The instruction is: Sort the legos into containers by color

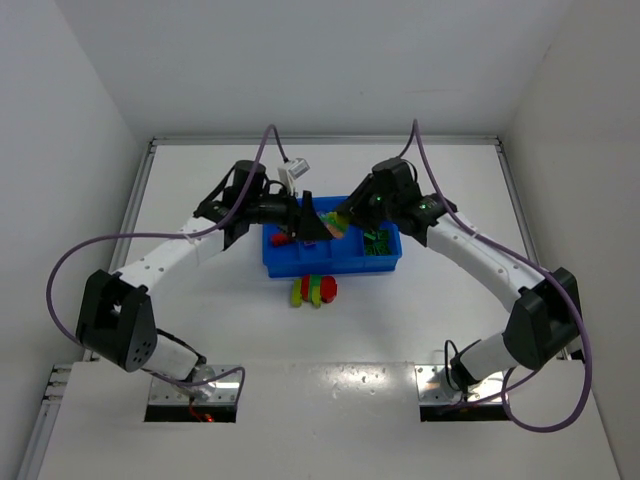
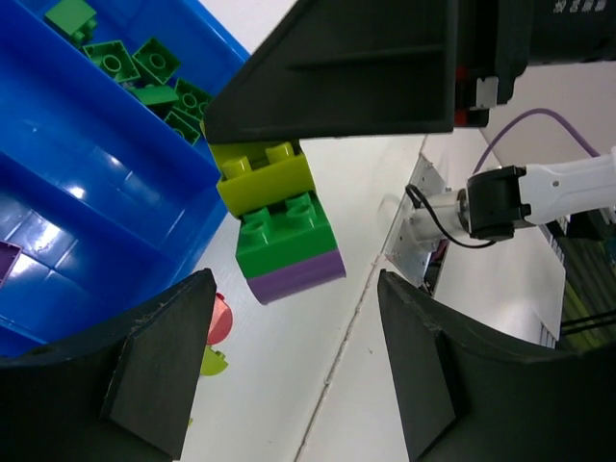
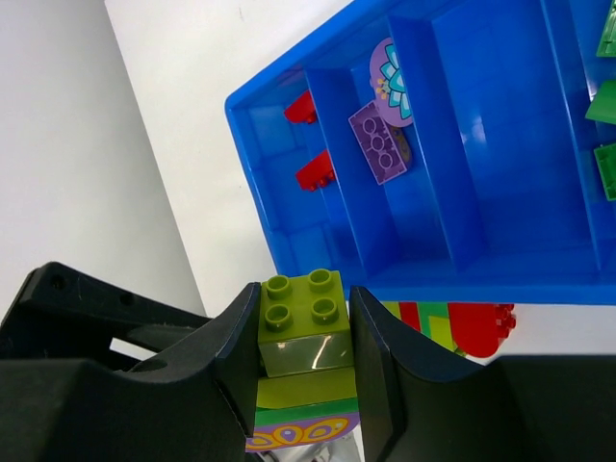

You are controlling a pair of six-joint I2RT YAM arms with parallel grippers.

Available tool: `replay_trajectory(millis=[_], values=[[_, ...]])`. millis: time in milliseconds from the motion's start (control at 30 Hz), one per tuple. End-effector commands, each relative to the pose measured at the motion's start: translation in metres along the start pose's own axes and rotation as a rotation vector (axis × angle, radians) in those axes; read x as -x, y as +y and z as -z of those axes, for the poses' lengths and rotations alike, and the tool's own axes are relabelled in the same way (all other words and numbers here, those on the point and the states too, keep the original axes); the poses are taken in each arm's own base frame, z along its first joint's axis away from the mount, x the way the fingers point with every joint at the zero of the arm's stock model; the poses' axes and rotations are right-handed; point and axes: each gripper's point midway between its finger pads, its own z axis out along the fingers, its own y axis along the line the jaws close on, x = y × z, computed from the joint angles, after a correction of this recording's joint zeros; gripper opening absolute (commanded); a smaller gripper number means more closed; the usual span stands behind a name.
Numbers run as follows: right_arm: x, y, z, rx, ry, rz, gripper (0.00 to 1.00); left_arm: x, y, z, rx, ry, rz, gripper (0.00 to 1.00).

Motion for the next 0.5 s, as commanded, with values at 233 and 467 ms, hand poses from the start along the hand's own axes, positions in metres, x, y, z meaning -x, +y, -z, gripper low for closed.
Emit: replay_trajectory(millis=[233, 467], values=[[0.001, 0.023, 0.006, 0.072, -0.018, -0.001, 0.0, 0.03, -0.007, -0.004, -0.002, -0.063, -0.059, 0.64], [0.005, 0.028, 0.007, 0.083, -0.038, 0.008, 0.0, 0.02, -0.002, -0.003, 0.012, -0.053, -0.043, 0.24]])
